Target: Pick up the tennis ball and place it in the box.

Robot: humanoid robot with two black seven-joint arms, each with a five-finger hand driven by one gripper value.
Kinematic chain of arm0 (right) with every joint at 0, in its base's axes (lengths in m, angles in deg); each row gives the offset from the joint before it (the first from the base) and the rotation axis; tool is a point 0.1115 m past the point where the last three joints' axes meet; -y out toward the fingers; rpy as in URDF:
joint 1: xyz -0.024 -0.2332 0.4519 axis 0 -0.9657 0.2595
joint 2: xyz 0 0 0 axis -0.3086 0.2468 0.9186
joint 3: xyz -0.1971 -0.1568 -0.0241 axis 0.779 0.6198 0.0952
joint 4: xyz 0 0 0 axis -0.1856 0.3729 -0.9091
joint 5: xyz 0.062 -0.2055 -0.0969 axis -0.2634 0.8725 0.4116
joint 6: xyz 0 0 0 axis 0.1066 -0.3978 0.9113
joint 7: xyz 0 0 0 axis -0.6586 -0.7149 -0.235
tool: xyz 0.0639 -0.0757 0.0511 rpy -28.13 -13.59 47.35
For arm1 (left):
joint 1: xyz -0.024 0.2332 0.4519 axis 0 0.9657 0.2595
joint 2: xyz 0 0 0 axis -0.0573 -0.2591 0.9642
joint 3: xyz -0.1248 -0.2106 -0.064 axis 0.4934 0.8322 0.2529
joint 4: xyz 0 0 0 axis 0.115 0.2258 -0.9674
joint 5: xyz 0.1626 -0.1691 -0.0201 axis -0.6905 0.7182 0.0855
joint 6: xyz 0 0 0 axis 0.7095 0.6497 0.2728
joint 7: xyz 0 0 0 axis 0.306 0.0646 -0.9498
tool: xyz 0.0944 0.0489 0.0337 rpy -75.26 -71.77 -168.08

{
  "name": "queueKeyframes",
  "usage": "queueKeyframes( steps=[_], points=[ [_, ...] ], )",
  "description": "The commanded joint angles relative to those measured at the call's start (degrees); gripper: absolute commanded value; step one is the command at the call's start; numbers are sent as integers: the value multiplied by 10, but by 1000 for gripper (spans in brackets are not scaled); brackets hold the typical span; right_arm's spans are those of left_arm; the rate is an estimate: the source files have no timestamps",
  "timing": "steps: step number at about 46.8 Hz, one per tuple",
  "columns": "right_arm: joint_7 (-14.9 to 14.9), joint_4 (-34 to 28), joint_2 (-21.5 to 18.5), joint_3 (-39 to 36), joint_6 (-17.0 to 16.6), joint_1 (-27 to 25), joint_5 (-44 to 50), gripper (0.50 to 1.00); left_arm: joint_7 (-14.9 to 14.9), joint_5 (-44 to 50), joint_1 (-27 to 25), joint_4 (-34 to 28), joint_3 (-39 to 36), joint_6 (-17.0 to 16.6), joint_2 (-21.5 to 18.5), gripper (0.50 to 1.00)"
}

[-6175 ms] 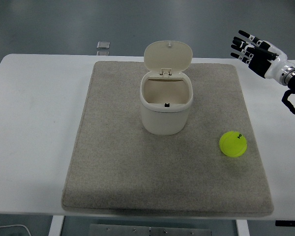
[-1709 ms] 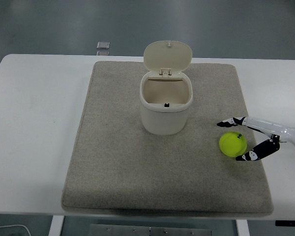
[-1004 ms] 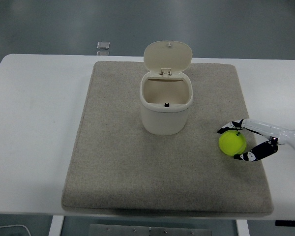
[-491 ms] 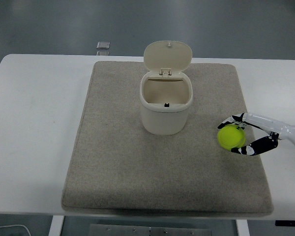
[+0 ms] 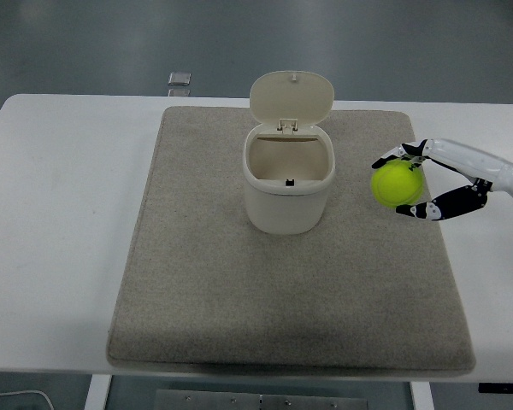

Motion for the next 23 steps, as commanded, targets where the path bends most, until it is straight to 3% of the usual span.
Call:
queueKeyframes(
  steps=[1, 10, 23],
  points=[
    [-15, 5, -3, 1, -6, 26, -20, 500, 0, 0, 0, 0, 0, 0, 0, 992],
    [-20, 15, -18, 2, -65, 84, -68, 500, 0, 0, 0, 0, 0, 0, 0, 992],
    [0, -6, -82, 11, -64, 116, -70, 500, 0, 0, 0, 0, 0, 0, 0, 992]
  ],
)
